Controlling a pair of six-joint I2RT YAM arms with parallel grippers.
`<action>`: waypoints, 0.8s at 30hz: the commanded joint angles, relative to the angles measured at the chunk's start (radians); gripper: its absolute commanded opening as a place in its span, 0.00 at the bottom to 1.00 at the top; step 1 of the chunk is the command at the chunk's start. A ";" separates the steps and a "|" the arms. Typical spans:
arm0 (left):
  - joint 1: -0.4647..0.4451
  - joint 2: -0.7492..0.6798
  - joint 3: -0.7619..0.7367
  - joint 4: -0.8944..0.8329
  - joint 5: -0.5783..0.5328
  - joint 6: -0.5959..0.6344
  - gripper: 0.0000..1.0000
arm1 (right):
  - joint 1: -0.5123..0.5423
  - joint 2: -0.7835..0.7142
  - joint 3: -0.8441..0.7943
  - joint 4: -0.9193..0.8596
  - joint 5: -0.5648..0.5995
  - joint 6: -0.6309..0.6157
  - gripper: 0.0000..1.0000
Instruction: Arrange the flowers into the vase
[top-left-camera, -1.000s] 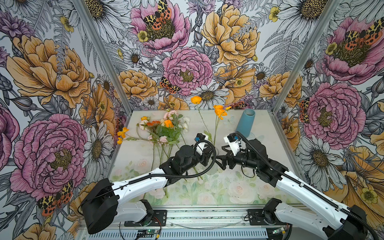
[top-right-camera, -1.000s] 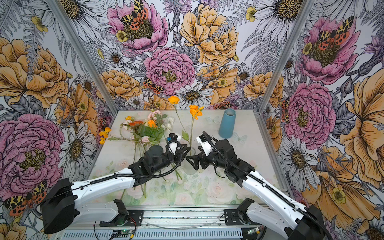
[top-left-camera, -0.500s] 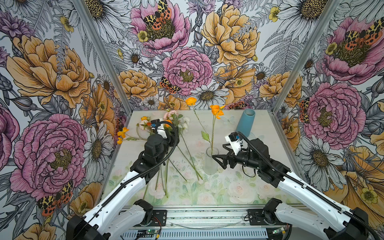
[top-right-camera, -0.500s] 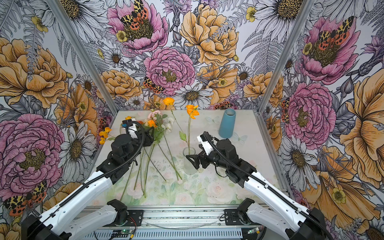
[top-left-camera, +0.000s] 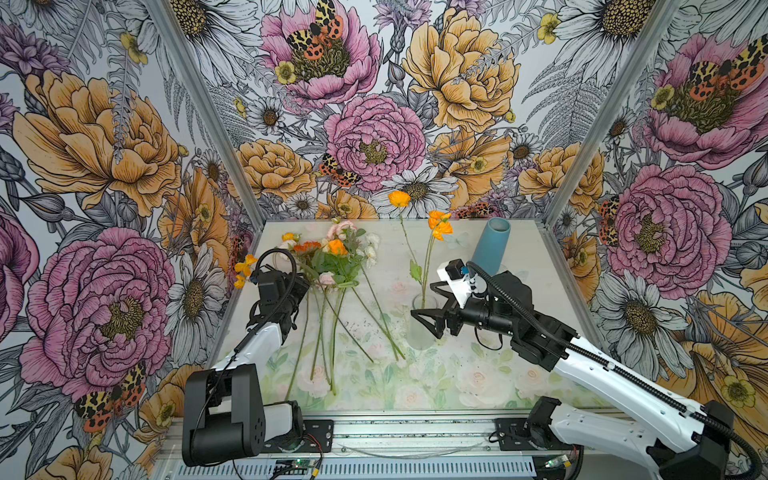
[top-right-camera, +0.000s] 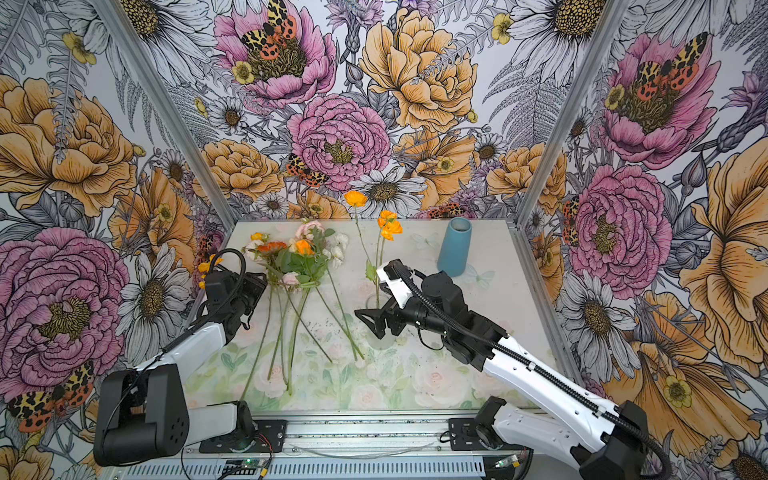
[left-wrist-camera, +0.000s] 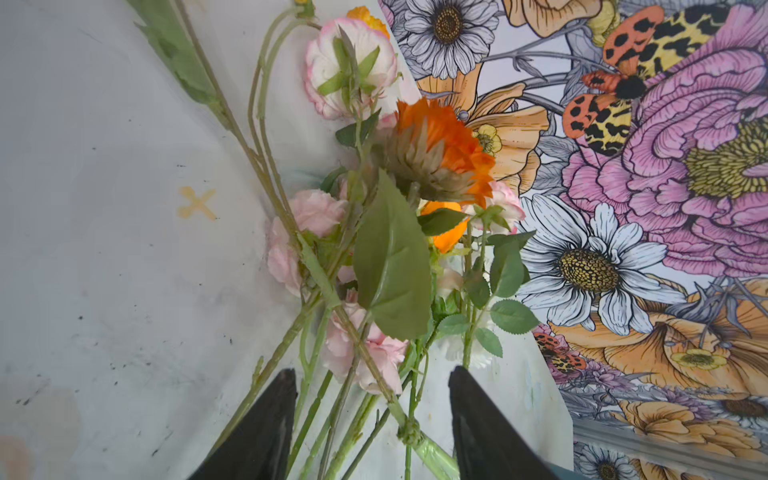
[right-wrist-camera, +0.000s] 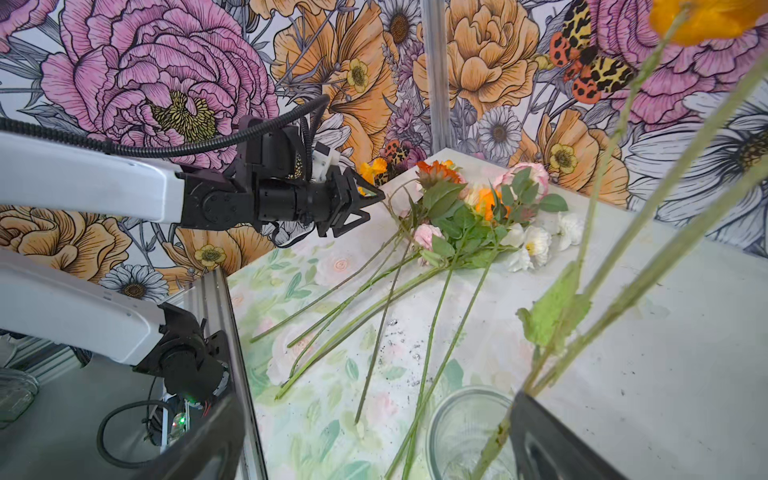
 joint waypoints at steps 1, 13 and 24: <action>0.040 0.049 -0.003 0.132 0.058 -0.070 0.59 | 0.006 0.006 0.039 0.008 0.023 -0.016 1.00; 0.100 0.254 -0.001 0.337 0.063 -0.164 0.54 | 0.006 0.034 0.053 0.010 -0.009 -0.012 0.99; 0.124 0.419 0.068 0.463 0.087 -0.185 0.50 | 0.007 0.048 0.061 0.011 -0.010 -0.012 1.00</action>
